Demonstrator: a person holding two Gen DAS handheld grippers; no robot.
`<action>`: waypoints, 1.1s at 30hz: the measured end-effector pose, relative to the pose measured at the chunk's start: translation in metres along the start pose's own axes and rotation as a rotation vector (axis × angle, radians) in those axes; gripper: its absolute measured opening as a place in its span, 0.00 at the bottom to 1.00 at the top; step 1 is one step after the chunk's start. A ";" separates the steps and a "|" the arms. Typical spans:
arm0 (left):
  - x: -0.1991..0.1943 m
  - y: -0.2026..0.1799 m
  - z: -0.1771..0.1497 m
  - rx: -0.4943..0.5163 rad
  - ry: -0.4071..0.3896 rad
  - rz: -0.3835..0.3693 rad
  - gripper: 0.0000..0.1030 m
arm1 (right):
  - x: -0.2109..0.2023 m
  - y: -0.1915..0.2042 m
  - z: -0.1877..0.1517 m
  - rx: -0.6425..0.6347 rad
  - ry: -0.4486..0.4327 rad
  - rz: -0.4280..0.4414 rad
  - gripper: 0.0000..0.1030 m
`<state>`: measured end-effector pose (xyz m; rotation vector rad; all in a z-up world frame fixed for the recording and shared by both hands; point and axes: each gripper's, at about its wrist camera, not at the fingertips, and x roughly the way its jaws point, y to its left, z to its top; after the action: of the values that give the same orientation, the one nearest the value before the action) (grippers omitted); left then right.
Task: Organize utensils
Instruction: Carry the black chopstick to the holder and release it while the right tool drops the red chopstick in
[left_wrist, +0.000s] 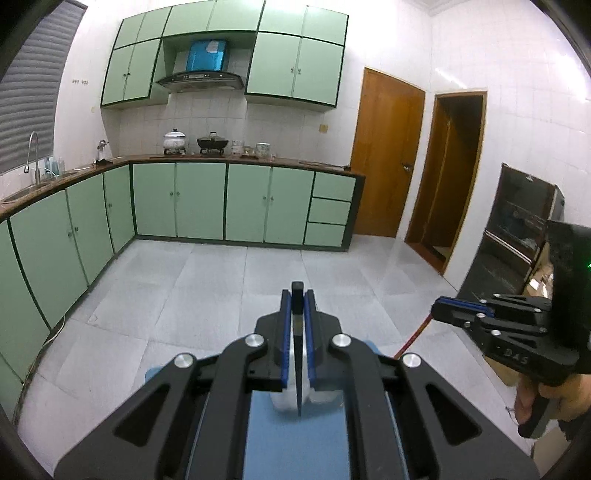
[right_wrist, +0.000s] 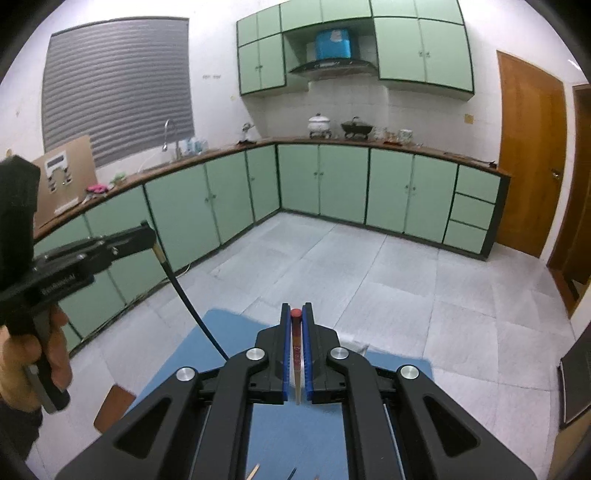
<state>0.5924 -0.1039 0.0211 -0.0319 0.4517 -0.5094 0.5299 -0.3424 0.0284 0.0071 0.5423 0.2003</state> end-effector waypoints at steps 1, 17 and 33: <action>0.009 -0.002 0.006 -0.005 -0.003 0.002 0.06 | 0.001 -0.002 0.006 -0.002 -0.007 -0.007 0.06; 0.144 -0.012 -0.044 0.034 0.123 0.053 0.07 | 0.130 -0.045 -0.022 -0.001 0.154 -0.050 0.08; -0.062 0.004 -0.098 0.059 0.013 0.099 0.68 | -0.086 0.001 -0.114 0.013 -0.138 -0.042 0.21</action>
<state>0.5042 -0.0628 -0.0420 0.0500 0.4487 -0.4260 0.3990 -0.3632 -0.0249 0.0222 0.4057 0.1544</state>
